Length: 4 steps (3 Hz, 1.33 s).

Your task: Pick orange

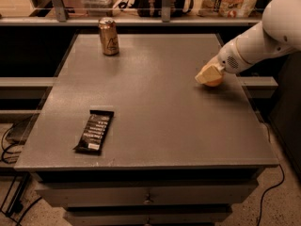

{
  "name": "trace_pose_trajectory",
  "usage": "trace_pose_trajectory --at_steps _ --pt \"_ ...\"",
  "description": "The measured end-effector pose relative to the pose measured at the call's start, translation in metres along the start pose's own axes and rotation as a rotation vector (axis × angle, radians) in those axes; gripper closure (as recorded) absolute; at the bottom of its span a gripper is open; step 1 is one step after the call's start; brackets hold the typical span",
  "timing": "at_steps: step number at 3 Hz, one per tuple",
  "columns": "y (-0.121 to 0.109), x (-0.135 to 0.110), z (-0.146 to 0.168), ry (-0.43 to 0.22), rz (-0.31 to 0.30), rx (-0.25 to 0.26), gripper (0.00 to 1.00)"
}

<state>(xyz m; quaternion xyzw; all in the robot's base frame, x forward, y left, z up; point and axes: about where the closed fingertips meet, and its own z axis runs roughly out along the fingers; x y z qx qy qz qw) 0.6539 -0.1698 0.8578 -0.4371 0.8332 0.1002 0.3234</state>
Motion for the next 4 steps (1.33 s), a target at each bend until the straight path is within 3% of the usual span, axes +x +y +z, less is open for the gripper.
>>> trace_pose_trajectory --at_steps 1,2,3,4 --pt "-0.003 -0.013 -0.019 -0.002 -0.023 0.027 0.87" --pt "-0.005 -0.046 -0.055 -0.011 -0.086 0.052 1.00" --pt "-0.009 -0.093 -0.116 -0.071 -0.188 0.115 1.00" --pt "-0.014 -0.108 -0.134 -0.100 -0.207 0.142 1.00"
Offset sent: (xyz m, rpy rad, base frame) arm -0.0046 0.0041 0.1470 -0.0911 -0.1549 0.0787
